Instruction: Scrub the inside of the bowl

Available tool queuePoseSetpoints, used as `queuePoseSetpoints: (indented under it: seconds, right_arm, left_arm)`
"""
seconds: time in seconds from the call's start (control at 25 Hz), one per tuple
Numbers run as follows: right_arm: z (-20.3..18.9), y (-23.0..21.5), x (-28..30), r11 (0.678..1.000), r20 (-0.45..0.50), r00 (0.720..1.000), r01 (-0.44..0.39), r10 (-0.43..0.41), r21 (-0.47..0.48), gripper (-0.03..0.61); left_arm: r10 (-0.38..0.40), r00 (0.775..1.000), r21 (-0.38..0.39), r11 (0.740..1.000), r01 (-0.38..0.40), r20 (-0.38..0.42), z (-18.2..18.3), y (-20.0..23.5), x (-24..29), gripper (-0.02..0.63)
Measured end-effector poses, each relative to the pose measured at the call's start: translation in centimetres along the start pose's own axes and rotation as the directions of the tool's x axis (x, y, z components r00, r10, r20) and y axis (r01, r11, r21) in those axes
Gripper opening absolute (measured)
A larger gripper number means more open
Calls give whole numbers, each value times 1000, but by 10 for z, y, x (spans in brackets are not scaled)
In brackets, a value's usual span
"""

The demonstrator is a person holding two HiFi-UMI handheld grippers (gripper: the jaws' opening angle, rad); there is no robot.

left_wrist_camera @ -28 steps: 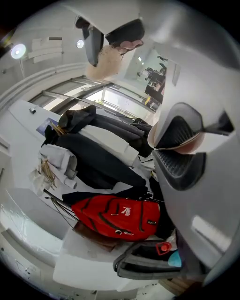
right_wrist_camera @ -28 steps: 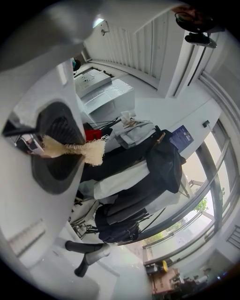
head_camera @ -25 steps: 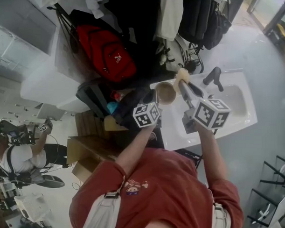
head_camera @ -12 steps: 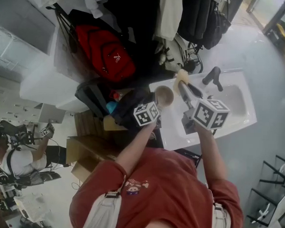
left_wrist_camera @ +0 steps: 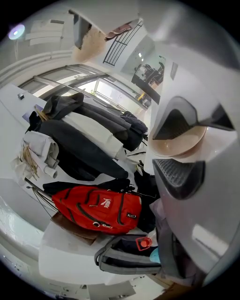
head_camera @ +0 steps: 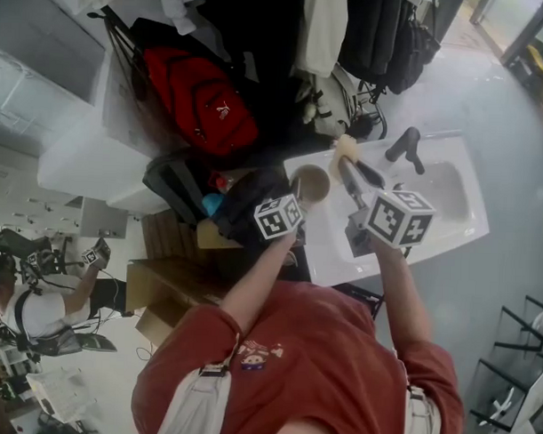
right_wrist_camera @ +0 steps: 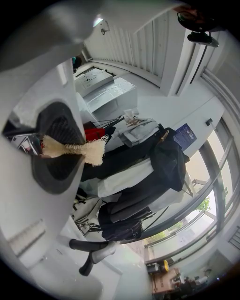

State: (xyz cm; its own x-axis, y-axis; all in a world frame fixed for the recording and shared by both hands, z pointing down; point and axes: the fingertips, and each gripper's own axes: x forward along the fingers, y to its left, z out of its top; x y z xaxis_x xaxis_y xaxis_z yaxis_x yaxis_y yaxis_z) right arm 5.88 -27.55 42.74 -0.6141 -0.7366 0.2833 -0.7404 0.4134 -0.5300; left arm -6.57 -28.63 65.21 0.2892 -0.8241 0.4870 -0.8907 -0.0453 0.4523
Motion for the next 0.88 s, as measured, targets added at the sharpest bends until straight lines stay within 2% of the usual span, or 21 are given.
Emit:
queuePoseSetpoints:
  seconds: [0.2, 0.44, 0.64, 0.88]
  right_arm:
    - [0, 1, 2, 1000, -1, 1000, 1, -1, 0, 49]
    - [1, -4, -1, 1000, 9, 1000, 8, -8, -4, 49]
    - [6, -8, -2, 1000, 26, 999, 19, -19, 3, 49]
    - [11, -11, -5, 1000, 50, 998, 31, -31, 2, 49]
  left_arm:
    - [14, 1000, 30, 999, -14, 13, 5, 1, -2, 191]
    - [46, 998, 78, 996, -50, 50, 16, 2, -11, 213]
    - [46, 991, 182, 981, -68, 124, 52, -16, -24, 216]
    - [-41, 972, 326, 945, -38, 233, 106, -64, -43, 218]
